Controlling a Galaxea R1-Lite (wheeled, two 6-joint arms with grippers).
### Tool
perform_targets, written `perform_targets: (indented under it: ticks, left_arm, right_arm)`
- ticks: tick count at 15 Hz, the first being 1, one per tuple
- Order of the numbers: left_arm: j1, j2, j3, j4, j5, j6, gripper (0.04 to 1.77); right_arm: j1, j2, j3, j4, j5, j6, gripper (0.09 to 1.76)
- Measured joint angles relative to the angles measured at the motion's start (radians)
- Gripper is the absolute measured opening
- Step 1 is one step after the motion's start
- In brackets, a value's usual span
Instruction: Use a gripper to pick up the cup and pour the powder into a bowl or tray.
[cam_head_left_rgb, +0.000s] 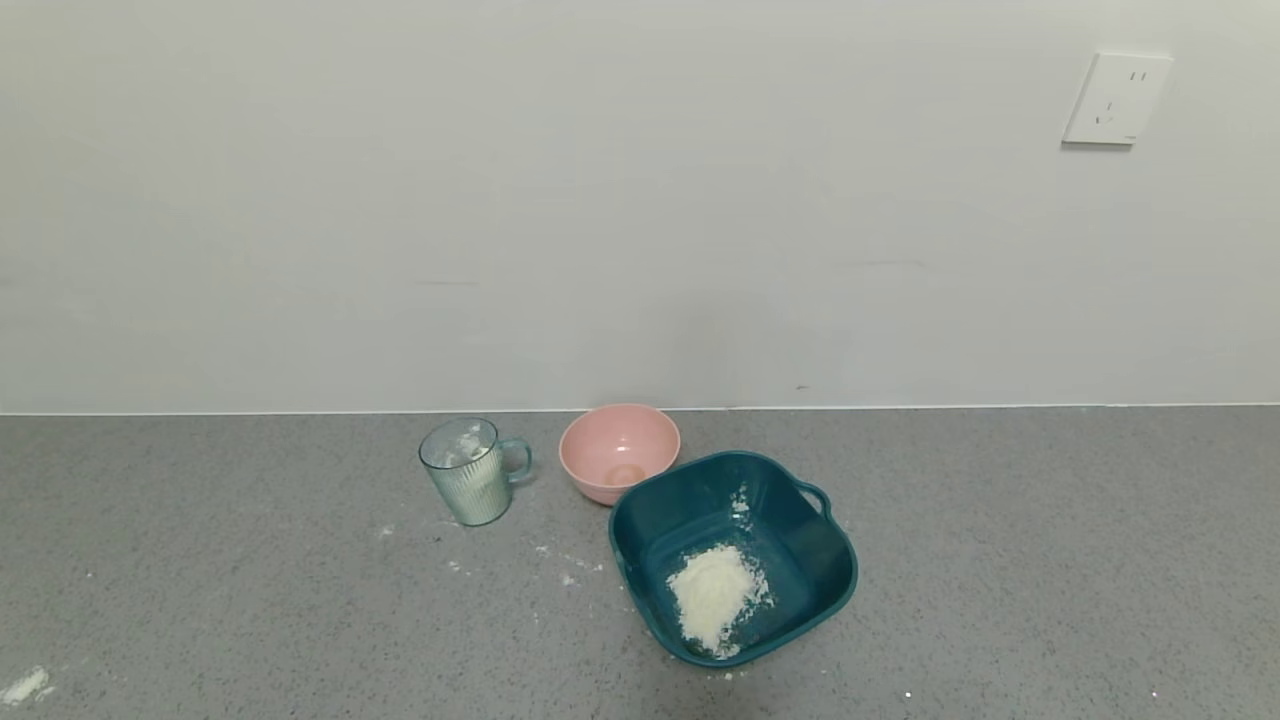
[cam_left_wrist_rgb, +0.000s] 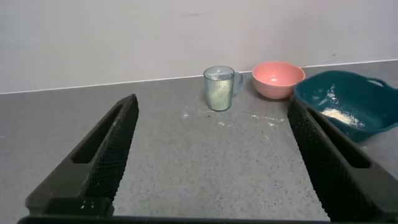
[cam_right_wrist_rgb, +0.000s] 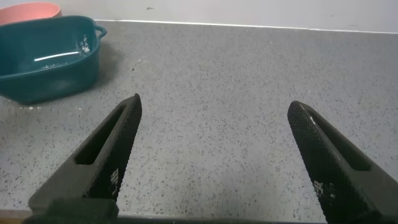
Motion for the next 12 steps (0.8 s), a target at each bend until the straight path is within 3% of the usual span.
perform_targets:
  ticks: [3,8,12]
  left_arm:
    - [0.003,-0.082,0.094,-0.024,0.008,-0.031,1.72]
    - [0.004,-0.110,0.344,-0.299,-0.005,-0.055,1.72]
    - [0.004,-0.111,0.456,-0.325,-0.008,-0.050,1.72]
  right_arm:
    - [0.000,0.000,0.000,0.000,0.000,0.000,1.71]
    - [-0.001,0.000,0.000,0.000,0.000,0.000,1.71]
    - [0.000,0.000,0.000,0.000,0.000,0.000,1.71]
